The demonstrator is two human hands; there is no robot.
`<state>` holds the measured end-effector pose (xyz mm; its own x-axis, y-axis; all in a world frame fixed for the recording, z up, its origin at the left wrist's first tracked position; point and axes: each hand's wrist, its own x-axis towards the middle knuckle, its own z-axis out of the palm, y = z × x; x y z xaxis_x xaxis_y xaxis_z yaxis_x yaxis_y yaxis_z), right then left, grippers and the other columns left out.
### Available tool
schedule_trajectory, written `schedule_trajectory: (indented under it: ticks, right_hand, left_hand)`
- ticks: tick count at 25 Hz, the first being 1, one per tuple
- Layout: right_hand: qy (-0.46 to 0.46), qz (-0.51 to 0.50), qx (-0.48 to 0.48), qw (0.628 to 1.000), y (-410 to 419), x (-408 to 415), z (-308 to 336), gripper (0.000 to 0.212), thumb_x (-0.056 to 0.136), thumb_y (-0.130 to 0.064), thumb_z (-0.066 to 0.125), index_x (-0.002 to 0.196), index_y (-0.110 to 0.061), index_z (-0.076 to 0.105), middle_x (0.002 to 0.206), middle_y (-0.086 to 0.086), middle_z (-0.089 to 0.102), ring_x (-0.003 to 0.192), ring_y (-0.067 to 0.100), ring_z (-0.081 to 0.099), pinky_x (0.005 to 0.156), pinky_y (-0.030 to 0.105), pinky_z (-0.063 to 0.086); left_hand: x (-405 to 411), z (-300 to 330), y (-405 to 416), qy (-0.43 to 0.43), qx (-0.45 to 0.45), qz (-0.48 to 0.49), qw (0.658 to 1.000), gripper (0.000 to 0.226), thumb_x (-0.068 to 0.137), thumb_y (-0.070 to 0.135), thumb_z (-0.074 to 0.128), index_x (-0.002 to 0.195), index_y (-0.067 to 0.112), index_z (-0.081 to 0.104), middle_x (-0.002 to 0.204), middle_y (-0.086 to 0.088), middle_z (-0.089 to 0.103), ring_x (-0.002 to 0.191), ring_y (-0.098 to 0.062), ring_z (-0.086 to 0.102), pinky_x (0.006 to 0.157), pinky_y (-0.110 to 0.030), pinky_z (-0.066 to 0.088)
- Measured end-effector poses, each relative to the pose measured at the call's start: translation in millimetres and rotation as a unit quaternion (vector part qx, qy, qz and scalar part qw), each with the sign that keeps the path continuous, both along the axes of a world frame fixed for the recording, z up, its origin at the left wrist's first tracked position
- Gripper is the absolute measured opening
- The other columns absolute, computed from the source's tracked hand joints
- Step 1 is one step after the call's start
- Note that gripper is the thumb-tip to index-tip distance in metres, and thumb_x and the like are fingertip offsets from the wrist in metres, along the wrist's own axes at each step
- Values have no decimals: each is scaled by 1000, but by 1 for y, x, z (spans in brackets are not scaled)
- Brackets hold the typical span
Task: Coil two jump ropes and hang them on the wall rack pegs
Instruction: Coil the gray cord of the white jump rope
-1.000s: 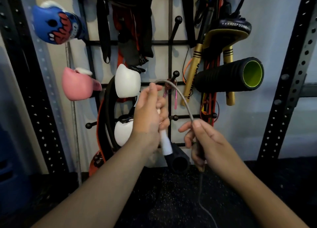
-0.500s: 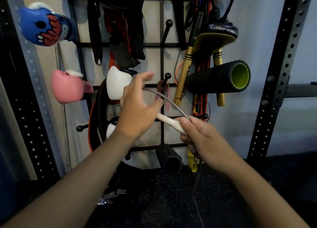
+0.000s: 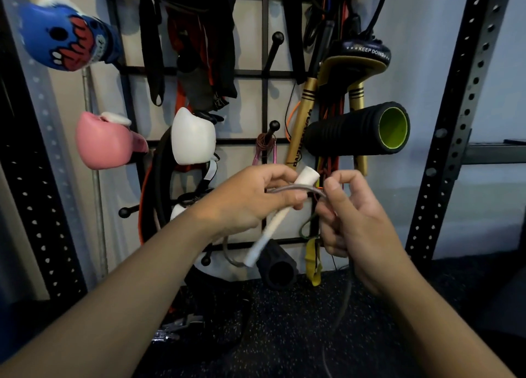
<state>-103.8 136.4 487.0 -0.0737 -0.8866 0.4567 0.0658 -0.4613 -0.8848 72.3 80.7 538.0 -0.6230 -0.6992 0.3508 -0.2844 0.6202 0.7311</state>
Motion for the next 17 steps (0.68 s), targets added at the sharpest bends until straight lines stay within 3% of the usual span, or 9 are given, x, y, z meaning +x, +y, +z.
schedule_trajectory:
  ticks: [3,5,8,10,12,14,17]
  right_hand:
    - [8,-19,-23,1000,-4,6,-7,12,104,-28,53,100,-17,50,57,2,41,37,11,26,40,19,20]
    - [5,-20,-38,999,-6,10,-6,9,102,-26,56,98,-18,52,55,2,48,36,10,28,38,18,20]
    - [7,-8,-36,999,-10,14,-3,17,96,-34,57,96,-18,53,53,-2,49,37,8,28,37,19,20]
    - [30,-1,-6,1000,-11,16,-4,25,98,-40,52,95,-15,55,54,-2,43,40,12,27,39,22,20]
    - [93,-1,47,995,-11,17,-8,38,104,-45,42,97,-11,58,56,-2,44,42,15,29,41,26,21]
    - [165,7,89,982,-9,21,-14,47,105,-51,34,99,-14,63,56,-5,50,42,13,34,41,26,25]
    - [217,22,73,973,-8,30,-21,44,100,-54,38,99,-19,64,62,-6,52,43,6,36,41,19,31]
  left_hand:
    - [-5,-10,7,16,90,-58,994,27,104,13,56,131,11,57,51,21,60,38,5,49,43,-5,35]
    - [-4,-17,6,28,134,-72,988,19,106,20,53,123,14,57,53,14,58,39,0,36,40,-16,30]
    - [-1,-33,1,77,164,-41,983,19,107,25,51,113,8,58,63,5,57,40,-4,29,38,-19,26]
    - [0,-44,0,171,176,-24,969,23,107,27,51,107,6,59,80,-14,48,42,-7,27,38,-20,26]
    - [4,-52,-3,305,178,17,935,25,107,31,48,96,12,59,87,-14,43,43,-8,27,40,-20,27]
    - [11,-56,-10,429,160,60,887,26,109,30,45,93,13,57,80,-13,43,43,-7,29,41,-21,29]
    - [15,-58,-16,518,138,94,839,24,110,26,44,95,10,54,75,3,55,44,-6,33,41,-21,34]
